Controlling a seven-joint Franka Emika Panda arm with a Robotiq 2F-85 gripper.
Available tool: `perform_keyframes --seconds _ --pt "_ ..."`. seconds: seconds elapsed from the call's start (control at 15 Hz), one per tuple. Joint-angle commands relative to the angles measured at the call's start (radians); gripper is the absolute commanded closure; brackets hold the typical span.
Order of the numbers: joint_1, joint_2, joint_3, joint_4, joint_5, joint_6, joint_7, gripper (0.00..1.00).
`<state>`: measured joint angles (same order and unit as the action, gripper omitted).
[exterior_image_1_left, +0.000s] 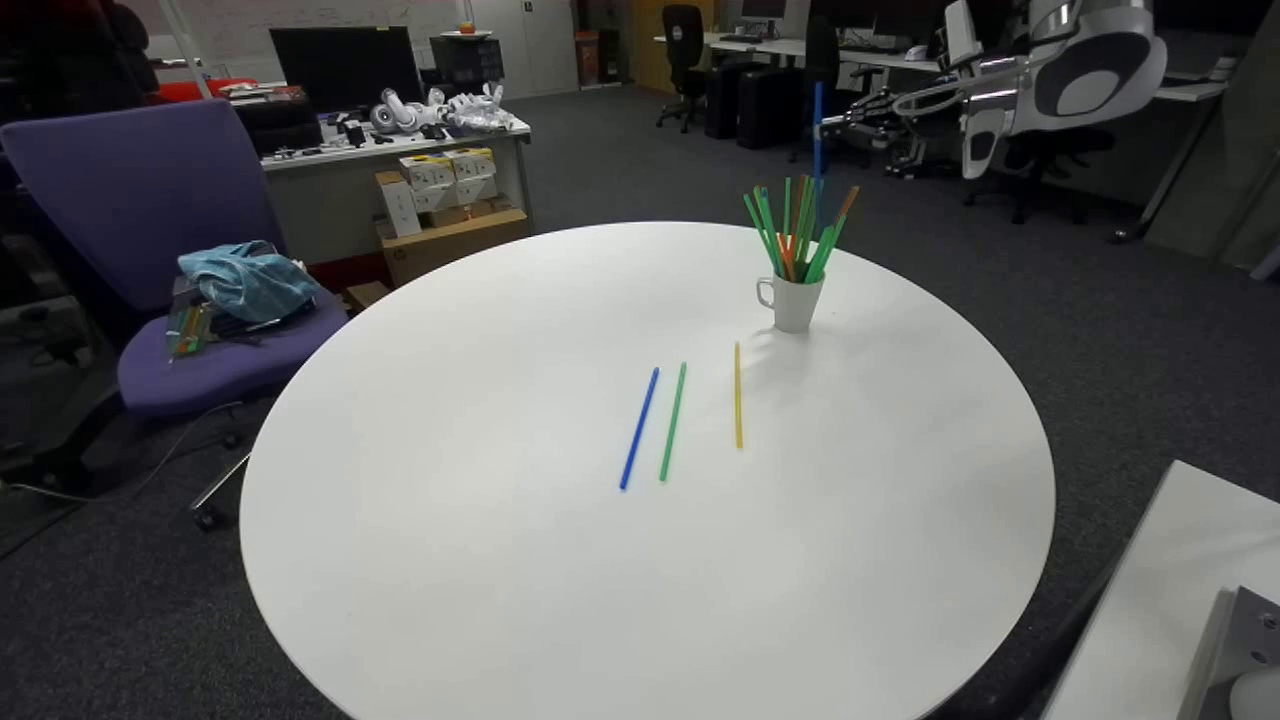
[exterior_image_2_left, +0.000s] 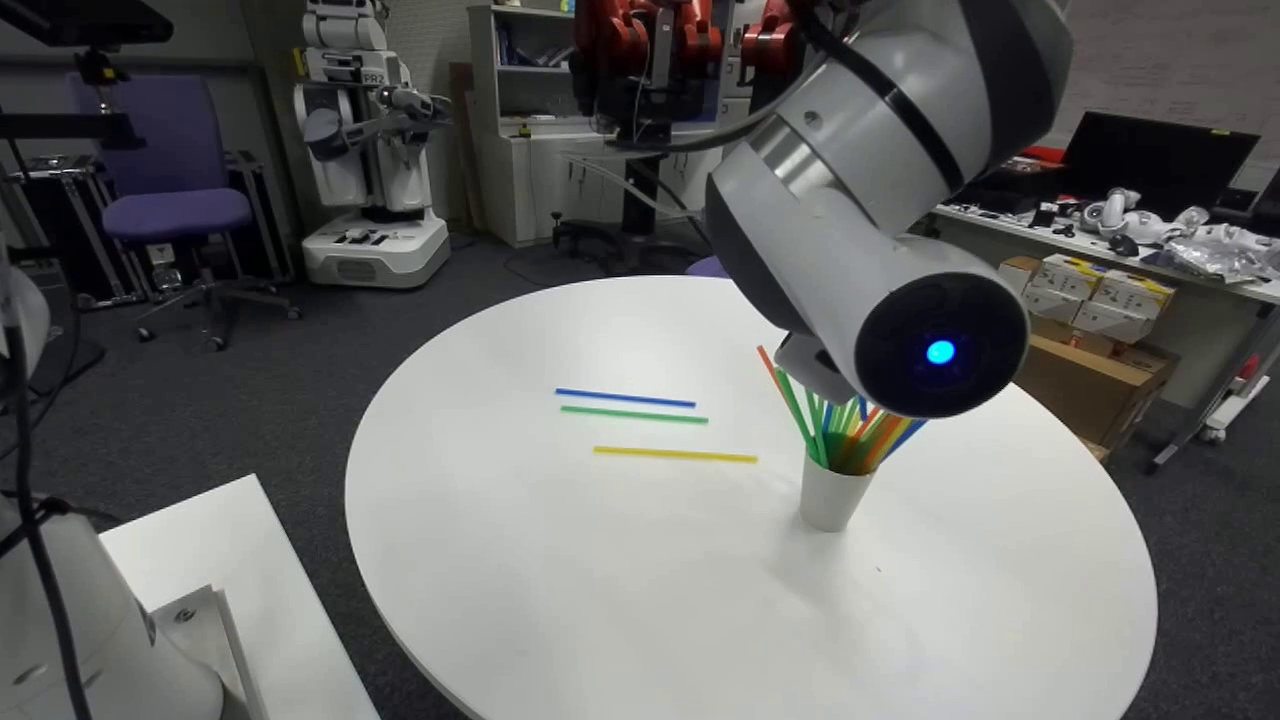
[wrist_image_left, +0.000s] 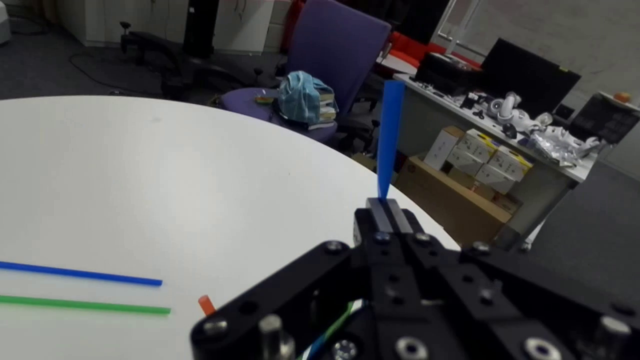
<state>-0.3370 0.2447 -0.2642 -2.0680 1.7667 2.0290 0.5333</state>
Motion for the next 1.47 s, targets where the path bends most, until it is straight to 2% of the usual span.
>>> perform_keyframes --seconds 0.0,0.27,0.67,1.4 --pt "-0.03 0.042 -0.007 0.011 0.066 -0.152 -0.055 1.0" --pt "-0.042 0.1 -0.011 0.014 0.077 -0.237 -0.103 1.0" --pt "-0.036 0.154 -0.01 0.014 0.068 -0.228 -0.131 1.0" --pt "-0.007 0.187 -0.013 0.014 0.044 -0.084 -0.105 1.0"
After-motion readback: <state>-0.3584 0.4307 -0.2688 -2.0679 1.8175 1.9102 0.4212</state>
